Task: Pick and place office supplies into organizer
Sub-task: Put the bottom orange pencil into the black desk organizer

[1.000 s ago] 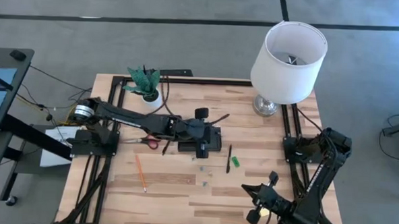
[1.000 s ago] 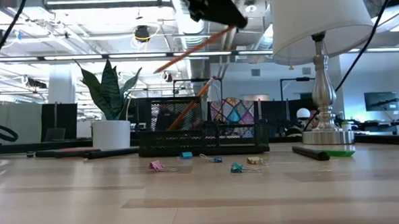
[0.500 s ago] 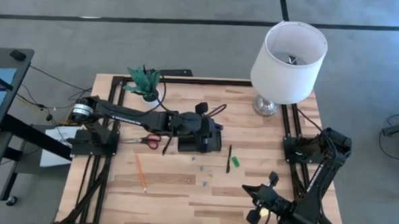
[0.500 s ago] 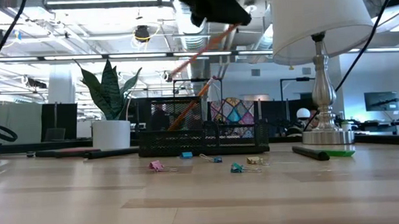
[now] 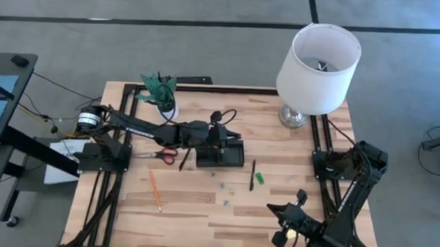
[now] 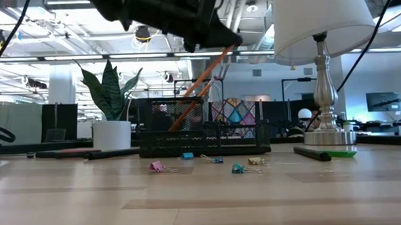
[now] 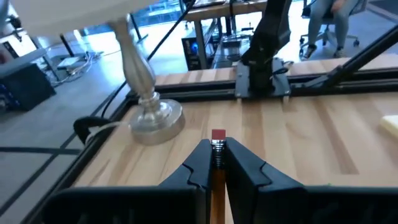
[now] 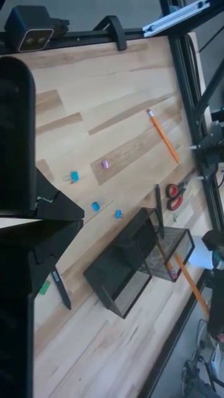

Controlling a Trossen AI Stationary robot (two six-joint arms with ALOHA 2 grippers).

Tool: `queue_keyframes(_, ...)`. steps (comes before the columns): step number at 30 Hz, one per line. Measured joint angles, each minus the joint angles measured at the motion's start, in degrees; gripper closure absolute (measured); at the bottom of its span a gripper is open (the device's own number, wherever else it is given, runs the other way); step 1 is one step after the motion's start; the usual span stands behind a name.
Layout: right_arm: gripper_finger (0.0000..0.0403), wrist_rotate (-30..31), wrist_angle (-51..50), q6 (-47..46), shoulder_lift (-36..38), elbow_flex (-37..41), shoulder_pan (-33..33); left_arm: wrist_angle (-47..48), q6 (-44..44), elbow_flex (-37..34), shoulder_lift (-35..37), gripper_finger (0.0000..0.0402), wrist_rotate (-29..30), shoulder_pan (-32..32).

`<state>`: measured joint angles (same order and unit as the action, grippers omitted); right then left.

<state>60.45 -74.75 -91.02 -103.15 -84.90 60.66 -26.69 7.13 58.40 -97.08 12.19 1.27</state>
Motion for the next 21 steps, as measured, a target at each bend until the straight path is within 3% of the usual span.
queue_keyframes(7, 0.0403, 0.0, 0.01, 0.0, 0.0, 0.0, -0.05, -7.68, -4.39, -5.79, 0.02, 0.0389, -1.56, 1.27)
queue_keyframes(21, 0.0403, 0.02, 0.01, 0.12, 0.0, 0.0, -0.61, -13.28, -6.19, -14.03, 0.02, 0.0371, 0.52, 1.53)
